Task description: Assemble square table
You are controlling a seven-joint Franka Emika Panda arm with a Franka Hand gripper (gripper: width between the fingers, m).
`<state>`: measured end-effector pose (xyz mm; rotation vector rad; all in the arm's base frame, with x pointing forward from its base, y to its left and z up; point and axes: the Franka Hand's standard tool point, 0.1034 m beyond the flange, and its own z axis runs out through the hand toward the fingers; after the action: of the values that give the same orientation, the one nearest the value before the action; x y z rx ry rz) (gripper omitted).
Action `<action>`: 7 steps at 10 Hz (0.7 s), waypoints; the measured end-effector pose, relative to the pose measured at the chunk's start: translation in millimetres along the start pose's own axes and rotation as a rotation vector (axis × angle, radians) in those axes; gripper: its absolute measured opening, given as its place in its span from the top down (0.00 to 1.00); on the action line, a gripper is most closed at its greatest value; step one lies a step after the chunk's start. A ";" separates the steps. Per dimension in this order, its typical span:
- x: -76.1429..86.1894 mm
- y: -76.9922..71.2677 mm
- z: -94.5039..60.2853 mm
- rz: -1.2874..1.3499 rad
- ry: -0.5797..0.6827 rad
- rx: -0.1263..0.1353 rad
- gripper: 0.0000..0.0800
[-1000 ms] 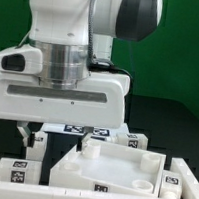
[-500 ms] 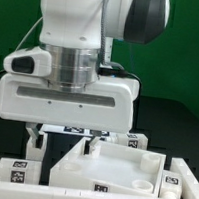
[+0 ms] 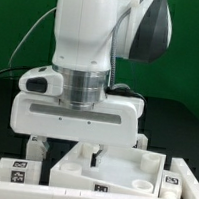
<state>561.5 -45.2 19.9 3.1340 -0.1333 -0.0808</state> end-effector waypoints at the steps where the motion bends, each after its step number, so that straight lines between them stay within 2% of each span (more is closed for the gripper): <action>1: -0.1 0.0 0.2 0.000 0.000 0.000 0.33; 2: -0.2 0.0 0.4 0.000 -0.001 0.000 0.33; 3: -0.2 0.1 0.4 0.000 -0.001 0.000 0.55; 4: 0.1 1.9 0.2 -0.008 0.000 -0.002 0.72; 5: 2.8 6.3 -1.3 -0.058 0.008 -0.007 0.72; 6: 5.8 10.0 -1.8 -0.086 0.017 -0.011 0.92; 7: 9.0 11.7 -1.9 -0.105 0.020 -0.012 0.94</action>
Offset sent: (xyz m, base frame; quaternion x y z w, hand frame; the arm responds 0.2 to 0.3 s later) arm 0.0000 0.0000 0.0000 0.0000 0.0000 0.0000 1.0000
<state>569.5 -57.6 21.4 3.1269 0.0313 -0.0509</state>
